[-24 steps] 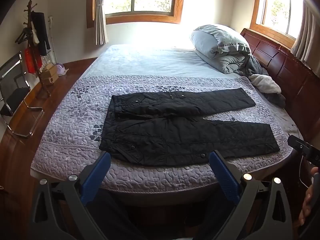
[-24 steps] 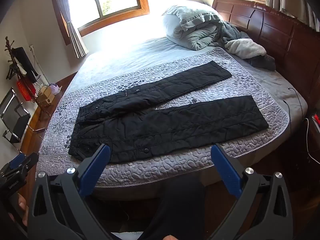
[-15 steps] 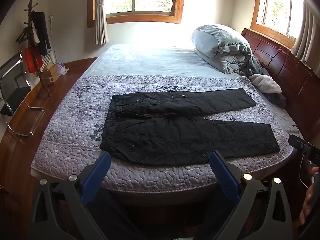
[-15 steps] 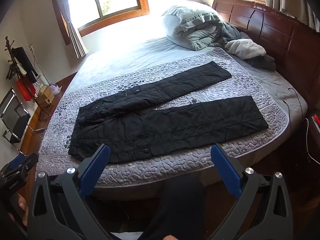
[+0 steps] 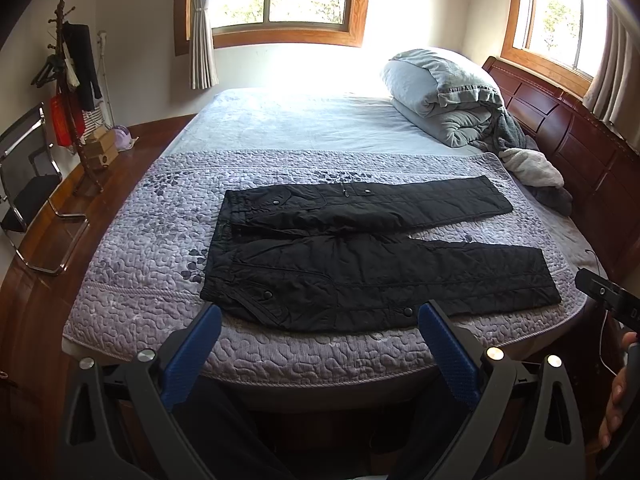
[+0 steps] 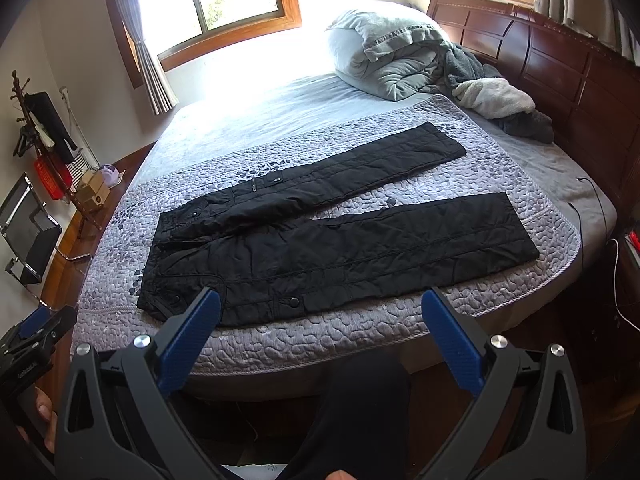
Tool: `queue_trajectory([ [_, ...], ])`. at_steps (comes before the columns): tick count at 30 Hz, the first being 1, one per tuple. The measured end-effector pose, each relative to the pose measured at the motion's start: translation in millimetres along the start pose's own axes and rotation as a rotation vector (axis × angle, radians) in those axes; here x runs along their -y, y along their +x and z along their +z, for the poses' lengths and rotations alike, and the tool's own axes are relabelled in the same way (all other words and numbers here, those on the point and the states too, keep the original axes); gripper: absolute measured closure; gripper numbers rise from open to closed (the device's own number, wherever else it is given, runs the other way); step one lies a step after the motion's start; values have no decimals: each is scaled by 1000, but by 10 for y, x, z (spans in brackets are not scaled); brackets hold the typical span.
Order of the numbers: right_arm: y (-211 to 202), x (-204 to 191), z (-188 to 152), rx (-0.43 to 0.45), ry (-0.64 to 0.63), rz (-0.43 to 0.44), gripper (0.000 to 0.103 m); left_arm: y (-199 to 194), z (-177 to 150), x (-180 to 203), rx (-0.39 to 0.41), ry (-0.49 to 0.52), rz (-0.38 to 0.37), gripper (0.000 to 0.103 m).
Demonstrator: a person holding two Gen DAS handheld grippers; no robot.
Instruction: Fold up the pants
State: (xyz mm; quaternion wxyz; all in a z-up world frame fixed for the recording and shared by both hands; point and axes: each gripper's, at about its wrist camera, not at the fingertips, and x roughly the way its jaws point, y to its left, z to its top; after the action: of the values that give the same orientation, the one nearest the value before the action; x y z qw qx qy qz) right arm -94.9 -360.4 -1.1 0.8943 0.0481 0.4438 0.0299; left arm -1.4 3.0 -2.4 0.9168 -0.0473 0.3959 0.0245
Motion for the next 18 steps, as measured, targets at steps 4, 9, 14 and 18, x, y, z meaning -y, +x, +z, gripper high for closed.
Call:
queue_trajectory([
  [4, 8, -1, 13, -1, -1, -2, 2, 10, 13, -3, -3, -4, -7, 4],
  [9, 30, -10, 29, -3, -1, -3, 2, 29, 35, 9, -6, -8, -12, 4],
  [14, 55, -5, 34, -8, -1, -1, 2, 36, 42, 14, -5, -9, -12, 4],
  [18, 68, 2, 41, -8, -1, -1, 2, 39, 51, 10, -5, -13, -15, 4],
])
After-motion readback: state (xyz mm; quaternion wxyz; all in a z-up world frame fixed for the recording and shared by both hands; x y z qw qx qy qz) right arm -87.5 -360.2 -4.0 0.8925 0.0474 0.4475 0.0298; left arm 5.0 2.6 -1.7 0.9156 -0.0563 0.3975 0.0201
